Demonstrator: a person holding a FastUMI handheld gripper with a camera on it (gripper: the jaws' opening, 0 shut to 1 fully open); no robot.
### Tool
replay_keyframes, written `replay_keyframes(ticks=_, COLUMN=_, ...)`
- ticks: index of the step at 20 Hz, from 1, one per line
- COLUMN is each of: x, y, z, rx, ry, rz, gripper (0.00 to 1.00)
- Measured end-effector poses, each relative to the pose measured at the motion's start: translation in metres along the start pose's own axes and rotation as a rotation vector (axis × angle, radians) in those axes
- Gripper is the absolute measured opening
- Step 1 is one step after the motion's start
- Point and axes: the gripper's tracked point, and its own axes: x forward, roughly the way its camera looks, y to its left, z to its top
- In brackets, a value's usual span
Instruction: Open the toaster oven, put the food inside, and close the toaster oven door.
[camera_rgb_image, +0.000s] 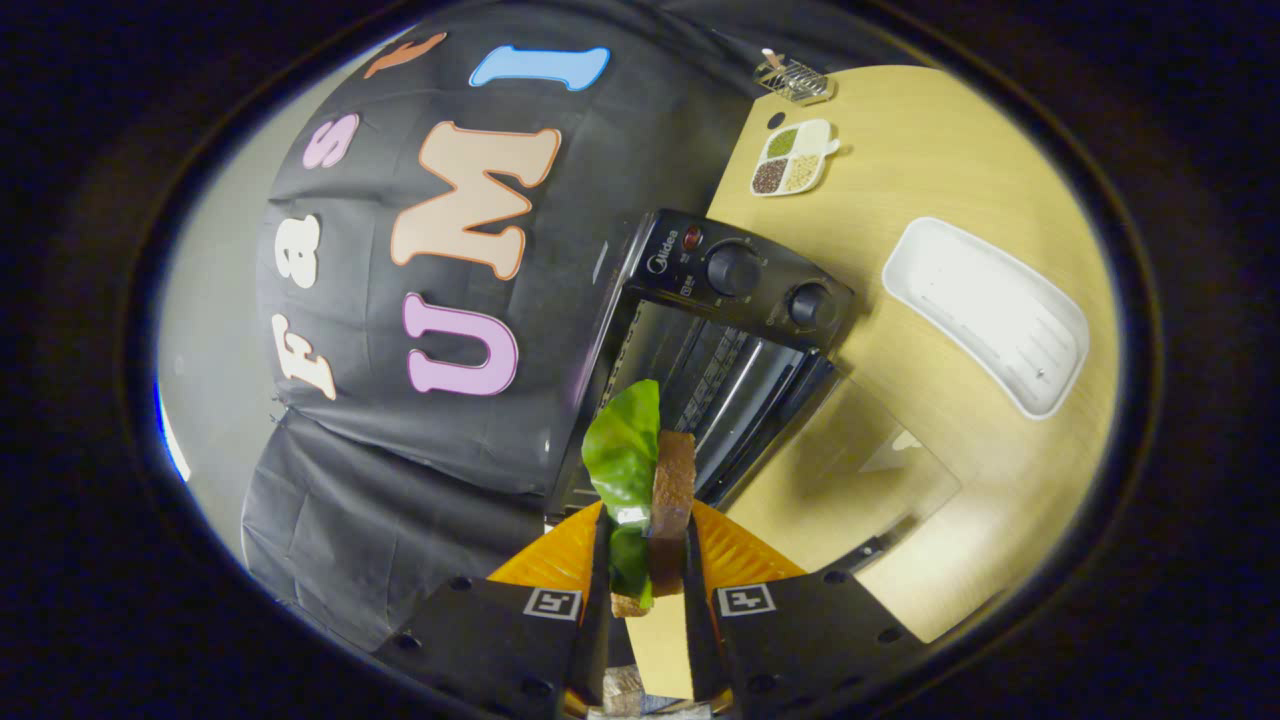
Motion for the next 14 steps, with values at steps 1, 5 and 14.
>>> replay_keyframes(ticks=1, x=0.009, y=0.001, z=0.000, rx=0.005, ry=0.001, rz=0.001, gripper=0.35)
replay_keyframes(ticks=5, x=0.041, y=-0.006, z=0.002, rx=0.002, ry=0.017, rz=-0.033, gripper=0.35)
replay_keyframes(ticks=14, x=0.097, y=-0.006, z=0.019, rx=-0.068, ry=0.017, rz=-0.067, gripper=0.35)
